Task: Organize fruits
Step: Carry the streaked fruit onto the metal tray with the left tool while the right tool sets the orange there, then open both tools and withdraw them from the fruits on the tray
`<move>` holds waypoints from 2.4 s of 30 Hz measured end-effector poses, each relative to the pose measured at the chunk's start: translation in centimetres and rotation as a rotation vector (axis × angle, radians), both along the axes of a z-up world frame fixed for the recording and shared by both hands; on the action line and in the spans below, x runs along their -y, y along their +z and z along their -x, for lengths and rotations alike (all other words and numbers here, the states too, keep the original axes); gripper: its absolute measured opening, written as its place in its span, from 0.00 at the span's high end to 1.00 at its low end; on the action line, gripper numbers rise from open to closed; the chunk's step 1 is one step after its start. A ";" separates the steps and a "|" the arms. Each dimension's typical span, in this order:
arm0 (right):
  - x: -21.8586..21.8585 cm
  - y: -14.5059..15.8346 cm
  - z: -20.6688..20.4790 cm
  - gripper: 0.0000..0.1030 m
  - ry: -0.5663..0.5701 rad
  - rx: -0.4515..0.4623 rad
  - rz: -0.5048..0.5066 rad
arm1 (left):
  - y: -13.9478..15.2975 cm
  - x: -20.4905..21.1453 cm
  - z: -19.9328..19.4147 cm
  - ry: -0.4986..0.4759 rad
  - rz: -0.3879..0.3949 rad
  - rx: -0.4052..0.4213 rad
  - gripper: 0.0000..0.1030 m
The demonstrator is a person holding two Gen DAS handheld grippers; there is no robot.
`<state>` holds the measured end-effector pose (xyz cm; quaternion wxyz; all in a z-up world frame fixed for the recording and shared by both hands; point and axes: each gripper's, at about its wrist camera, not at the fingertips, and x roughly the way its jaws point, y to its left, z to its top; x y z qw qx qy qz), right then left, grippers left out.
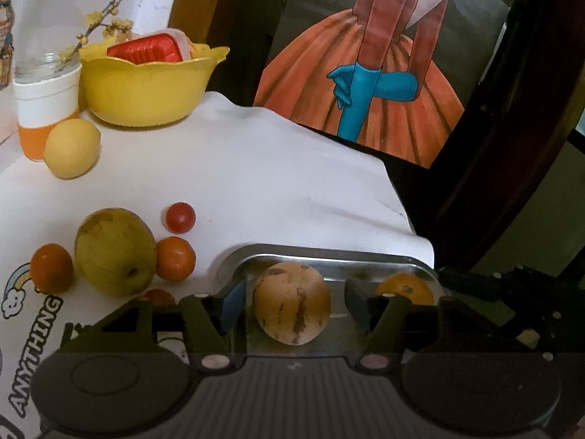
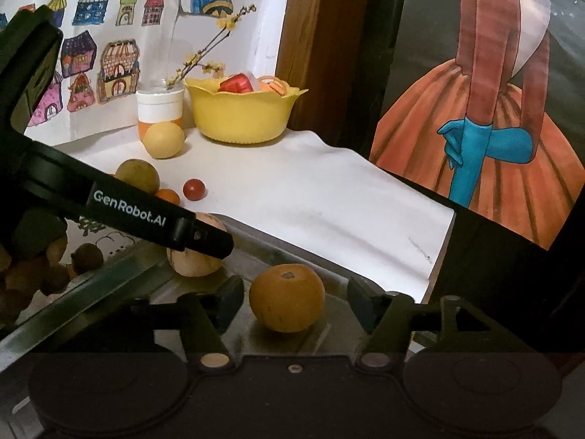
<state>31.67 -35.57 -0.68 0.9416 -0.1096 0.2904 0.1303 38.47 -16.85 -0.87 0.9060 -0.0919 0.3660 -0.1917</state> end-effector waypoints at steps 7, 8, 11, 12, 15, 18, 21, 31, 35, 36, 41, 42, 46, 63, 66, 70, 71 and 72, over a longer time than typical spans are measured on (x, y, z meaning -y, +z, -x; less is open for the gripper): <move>0.0 1.7 2.0 0.13 -0.014 0.043 -0.009 | 2.1 -1.1 1.5 0.028 0.012 0.052 0.18; -0.1 2.1 2.3 0.12 -0.016 0.048 -0.011 | 2.5 -1.4 1.8 0.032 0.014 0.058 0.17; -0.4 3.4 3.5 0.05 -0.017 0.068 -0.007 | 3.8 -2.3 2.7 0.043 0.019 0.079 0.12; -0.6 3.9 3.9 0.04 -0.017 0.074 -0.006 | 4.2 -2.7 3.0 0.048 0.020 0.087 0.09; -1.1 5.2 5.2 0.01 -0.007 0.094 -0.004 | 5.5 -4.0 4.2 0.070 0.026 0.119 0.04; -1.9 6.4 6.6 0.01 0.000 0.113 0.000 | 6.5 -5.4 5.6 0.089 0.035 0.146 0.01; -2.8 7.3 8.0 0.01 0.007 0.125 -0.003 | 7.5 -6.9 6.9 0.105 0.037 0.175 0.01; -5.6 8.8 13.1 0.01 0.024 0.136 -0.004 | 8.9 -11.3 11.3 0.113 -0.006 0.220 0.01; -6.5 8.9 15.1 0.01 0.029 0.124 -0.003 | 8.4 -12.2 12.7 0.090 -0.043 0.217 0.01; -6.8 8.9 15.5 0.01 0.030 0.120 -0.002 | 8.2 -12.5 13.1 0.085 -0.053 0.215 0.01; -8.0 8.3 17.6 0.01 0.028 0.079 0.003 | 6.6 -14.0 14.9 0.069 -0.078 0.194 0.01; -8.2 8.1 17.9 0.01 0.026 0.067 0.002 | 6.2 -14.3 15.2 0.068 -0.082 0.187 0.01; -9.0 6.9 19.0 0.01 0.021 0.006 0.002 | 4.2 -15.3 15.9 0.069 -0.091 0.135 0.01; -13.6 3.2 19.7 0.01 0.059 -0.162 -0.024 | 1.2 -18.9 17.9 0.088 -0.141 0.058 0.01; -14.4 2.7 19.2 0.01 0.073 -0.179 -0.022 | 1.1 -19.5 17.7 0.101 -0.148 0.052 0.01; -15.2 2.6 18.4 0.01 0.087 -0.184 -0.034 | 1.0 -20.2 17.5 0.113 -0.150 0.048 0.01; -15.3 2.7 18.1 0.01 0.089 -0.183 -0.039 | 1.0 -20.3 17.5 0.117 -0.152 0.048 0.01; -15.3 2.7 17.9 0.01 0.090 -0.181 -0.044 | 0.9 -20.4 17.4 0.120 -0.153 0.048 0.01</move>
